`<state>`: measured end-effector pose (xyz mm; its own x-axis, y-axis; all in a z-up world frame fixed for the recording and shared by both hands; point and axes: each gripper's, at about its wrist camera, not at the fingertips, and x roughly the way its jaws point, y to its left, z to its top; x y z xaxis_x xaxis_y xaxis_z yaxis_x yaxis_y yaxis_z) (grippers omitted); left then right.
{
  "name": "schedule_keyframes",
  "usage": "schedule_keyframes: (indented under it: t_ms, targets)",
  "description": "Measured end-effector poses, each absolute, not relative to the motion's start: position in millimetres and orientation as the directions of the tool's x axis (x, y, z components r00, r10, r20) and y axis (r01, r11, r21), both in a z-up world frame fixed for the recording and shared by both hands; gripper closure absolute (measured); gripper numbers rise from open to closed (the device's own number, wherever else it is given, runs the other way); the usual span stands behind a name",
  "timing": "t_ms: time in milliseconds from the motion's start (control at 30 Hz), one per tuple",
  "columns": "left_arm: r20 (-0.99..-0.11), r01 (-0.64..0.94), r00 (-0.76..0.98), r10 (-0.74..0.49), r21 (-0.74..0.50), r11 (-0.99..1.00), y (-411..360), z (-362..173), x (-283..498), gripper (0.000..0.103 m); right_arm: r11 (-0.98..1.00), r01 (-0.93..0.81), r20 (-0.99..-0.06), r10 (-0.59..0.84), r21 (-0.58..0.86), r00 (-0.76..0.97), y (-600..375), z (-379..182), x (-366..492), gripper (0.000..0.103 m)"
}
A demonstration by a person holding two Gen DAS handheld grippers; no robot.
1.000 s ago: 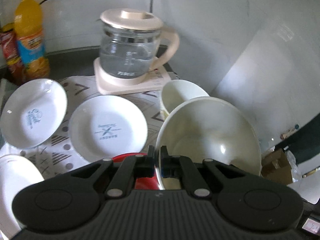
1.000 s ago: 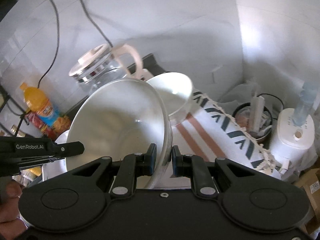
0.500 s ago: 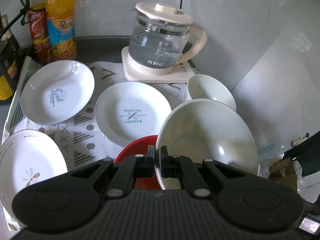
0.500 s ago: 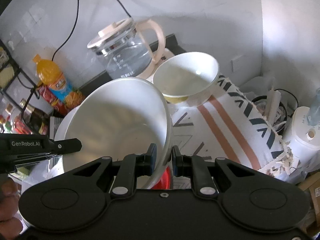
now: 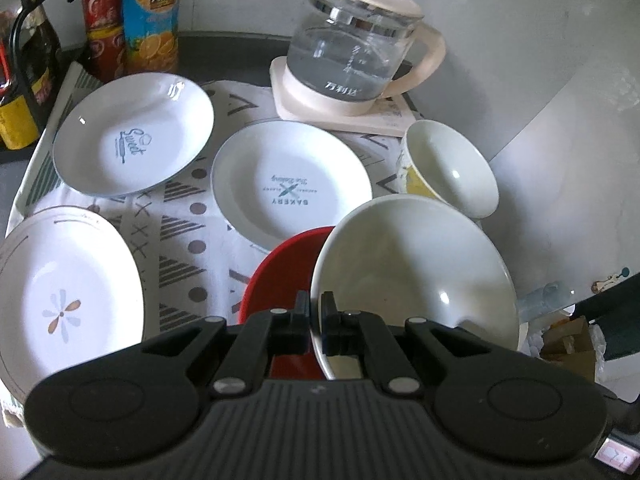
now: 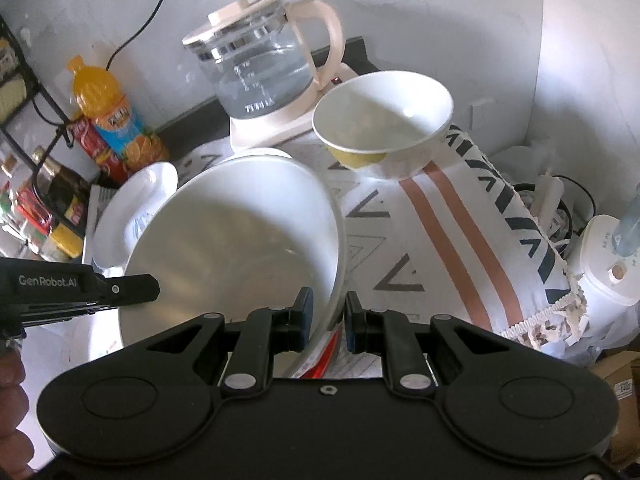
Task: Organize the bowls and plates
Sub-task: 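Carry the large white bowl with both grippers and lower it into the red bowl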
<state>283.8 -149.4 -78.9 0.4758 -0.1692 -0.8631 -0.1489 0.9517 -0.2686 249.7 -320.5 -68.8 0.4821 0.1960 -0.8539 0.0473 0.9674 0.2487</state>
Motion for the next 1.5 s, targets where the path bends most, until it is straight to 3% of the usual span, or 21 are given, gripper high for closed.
schedule_keyframes:
  t_ms: [567, 1100, 1300, 1433, 1500]
  targets:
    - [-0.894, -0.197, 0.407, -0.189, -0.288, 0.937, -143, -111, 292, 0.1, 0.983, -0.016, -0.878, 0.17, 0.183, 0.446, -308, -80, 258, 0.078]
    - [-0.923, -0.163, 0.376, -0.08, -0.151, 0.975, -150, -101, 308, 0.095, 0.977, -0.024, -0.865, 0.199, 0.212, 0.46, -316, -73, 267, 0.07]
    - [-0.902, -0.163, 0.429, -0.055, -0.137, 0.977, -149, -82, 312, 0.068, 0.971, -0.009, -0.851, 0.213, 0.238, 0.48, -320, -70, 269, 0.061]
    - [-0.892, -0.16, 0.448, -0.053, -0.138, 0.977, -148, -74, 316, 0.057, 0.97, -0.003, -0.848, 0.215, 0.244, 0.485, -321, -68, 272, 0.059]
    - [-0.888, -0.155, 0.456, -0.055, -0.14, 0.978, -148, -70, 319, 0.051, 0.97, 0.0, -0.842, 0.21, 0.242, 0.497, -321, -65, 273, 0.051]
